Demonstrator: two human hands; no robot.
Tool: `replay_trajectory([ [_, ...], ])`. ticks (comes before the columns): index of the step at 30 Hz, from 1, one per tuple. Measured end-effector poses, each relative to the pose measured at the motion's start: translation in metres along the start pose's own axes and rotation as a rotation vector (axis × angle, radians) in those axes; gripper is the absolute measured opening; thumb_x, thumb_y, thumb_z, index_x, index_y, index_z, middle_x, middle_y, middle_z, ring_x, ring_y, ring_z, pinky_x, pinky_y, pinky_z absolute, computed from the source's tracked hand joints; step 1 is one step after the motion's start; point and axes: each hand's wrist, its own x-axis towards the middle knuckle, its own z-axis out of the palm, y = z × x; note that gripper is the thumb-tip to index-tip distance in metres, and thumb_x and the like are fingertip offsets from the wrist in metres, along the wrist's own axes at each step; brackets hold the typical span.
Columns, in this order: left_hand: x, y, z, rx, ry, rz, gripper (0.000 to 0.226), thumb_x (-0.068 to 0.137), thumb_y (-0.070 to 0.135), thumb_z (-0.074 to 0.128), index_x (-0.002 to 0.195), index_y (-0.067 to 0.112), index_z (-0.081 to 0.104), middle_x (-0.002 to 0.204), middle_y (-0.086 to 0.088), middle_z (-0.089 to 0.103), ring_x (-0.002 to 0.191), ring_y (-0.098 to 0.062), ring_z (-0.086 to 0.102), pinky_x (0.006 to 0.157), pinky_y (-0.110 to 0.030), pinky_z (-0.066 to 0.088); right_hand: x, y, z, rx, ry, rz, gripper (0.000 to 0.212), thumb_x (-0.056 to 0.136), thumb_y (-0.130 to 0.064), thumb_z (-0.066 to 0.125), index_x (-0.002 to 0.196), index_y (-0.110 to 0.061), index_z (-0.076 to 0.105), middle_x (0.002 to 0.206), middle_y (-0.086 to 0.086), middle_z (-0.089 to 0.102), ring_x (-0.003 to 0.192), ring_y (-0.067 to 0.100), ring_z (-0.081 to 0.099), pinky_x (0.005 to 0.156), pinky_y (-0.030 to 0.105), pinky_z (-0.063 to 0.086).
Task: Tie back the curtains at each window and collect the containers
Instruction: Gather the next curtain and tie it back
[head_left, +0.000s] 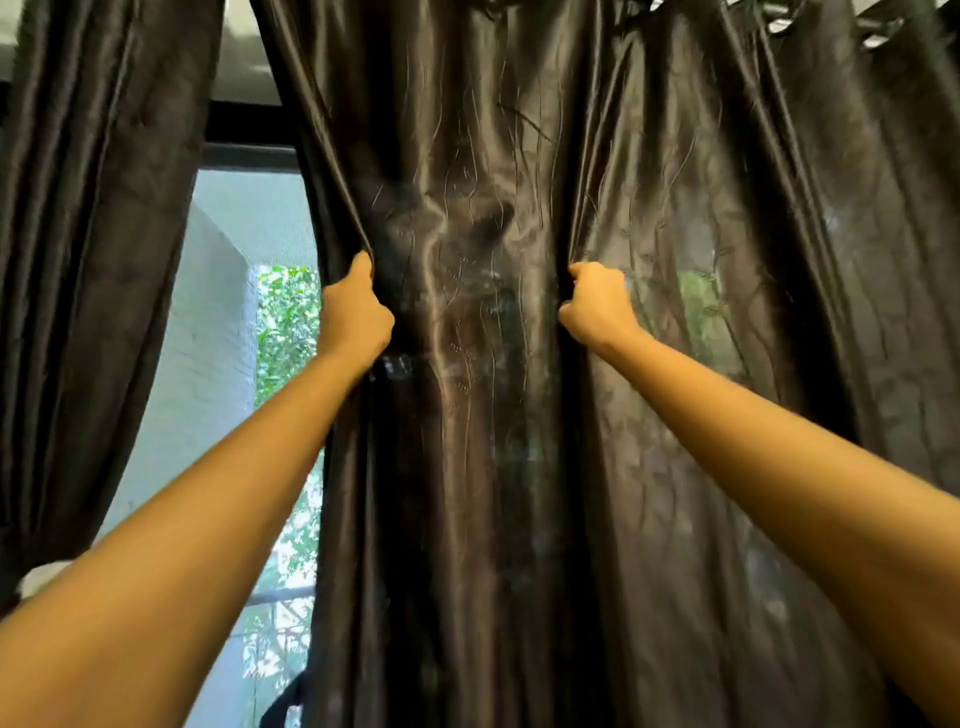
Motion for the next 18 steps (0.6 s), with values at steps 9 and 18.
replay_trajectory([
  [9,-0.01,0.093,0.088,-0.187,-0.142,0.075,0.062,0.086,-0.006,0.044,0.143,0.018,0.037,0.136,-0.02,0.049,0.121,-0.034,0.049,0.087,-0.032,0.04,0.005,0.042,-0.033,0.027,-0.088,-0.185,0.037,0.084,-0.004,0.058,0.121,-0.003,0.054,0.117,0.02,0.059,0.106,0.039,0.056,0.082,0.034,0.045],
  [18,-0.033,0.188,0.159,-0.224,-0.191,0.165,0.051,0.082,-0.001,0.049,0.129,0.017,0.046,0.112,-0.023,0.058,0.101,-0.036,0.057,0.078,-0.039,0.05,0.005,0.1,-0.095,-0.102,-0.008,-0.262,0.032,0.085,-0.028,0.062,0.107,-0.004,0.06,0.101,0.013,0.066,0.099,0.031,0.059,0.082,0.04,0.051],
])
